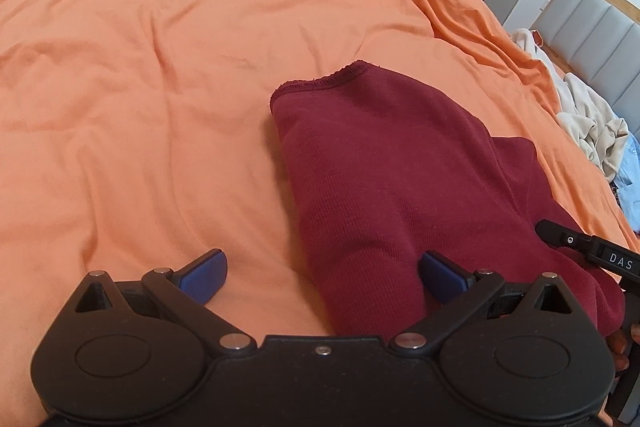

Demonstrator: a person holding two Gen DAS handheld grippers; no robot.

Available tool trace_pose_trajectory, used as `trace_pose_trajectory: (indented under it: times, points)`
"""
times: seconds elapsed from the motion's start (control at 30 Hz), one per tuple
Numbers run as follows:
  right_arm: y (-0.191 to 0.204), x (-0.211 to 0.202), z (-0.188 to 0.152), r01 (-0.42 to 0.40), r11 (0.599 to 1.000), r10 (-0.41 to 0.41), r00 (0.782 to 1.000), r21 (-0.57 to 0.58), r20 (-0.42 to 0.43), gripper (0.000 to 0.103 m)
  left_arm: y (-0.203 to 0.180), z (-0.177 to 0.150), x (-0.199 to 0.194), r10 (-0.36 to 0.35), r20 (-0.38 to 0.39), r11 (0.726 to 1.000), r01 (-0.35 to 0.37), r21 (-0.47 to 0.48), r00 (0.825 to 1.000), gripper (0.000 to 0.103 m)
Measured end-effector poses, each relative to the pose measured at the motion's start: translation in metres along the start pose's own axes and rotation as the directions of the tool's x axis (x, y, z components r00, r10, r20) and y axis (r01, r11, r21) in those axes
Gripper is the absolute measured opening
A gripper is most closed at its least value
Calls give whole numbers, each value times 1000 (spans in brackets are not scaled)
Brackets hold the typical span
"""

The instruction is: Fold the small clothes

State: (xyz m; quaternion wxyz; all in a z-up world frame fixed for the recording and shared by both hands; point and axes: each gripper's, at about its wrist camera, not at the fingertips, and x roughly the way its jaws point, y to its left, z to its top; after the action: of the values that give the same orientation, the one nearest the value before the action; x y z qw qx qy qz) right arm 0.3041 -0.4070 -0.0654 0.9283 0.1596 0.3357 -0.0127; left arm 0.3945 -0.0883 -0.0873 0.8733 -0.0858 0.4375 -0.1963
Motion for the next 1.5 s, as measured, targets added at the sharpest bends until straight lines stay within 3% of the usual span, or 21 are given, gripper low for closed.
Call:
trace_pose_trajectory:
  times: [0.47, 0.77, 0.93, 1.1, 1.27, 1.37, 1.5]
  points:
    - [-2, 1, 0, -6, 1000, 6, 1000, 7, -3, 64, 1, -1, 0, -2, -1, 1000, 2, -3, 1000, 103]
    - [-2, 1, 0, -6, 1000, 6, 1000, 8, -3, 64, 6, 15, 9, -40, -82, 999, 38, -26, 996, 103]
    - [-2, 1, 1, -6, 1000, 6, 1000, 8, -3, 64, 5, 14, 12, -52, -68, 999, 51, -13, 996, 102]
    - [-2, 0, 0, -6, 1000, 6, 1000, 7, 1, 63, 1, 10, 7, -65, -30, 998, 66, 14, 997, 93]
    - [-1, 0, 1, -5, 1000, 5, 1000, -7, 11, 60, -2, 8, 3, -101, -18, 995, 101, 13, 995, 76]
    - [0, -1, 0, -5, 1000, 5, 1000, -15, 17, 58, -2, 8, 2, -108, -17, 994, 108, 9, 994, 74]
    - [3, -2, 0, -7, 999, 8, 1000, -35, 29, 47, -1, 8, 1, -132, -19, 991, 132, 1, 991, 64]
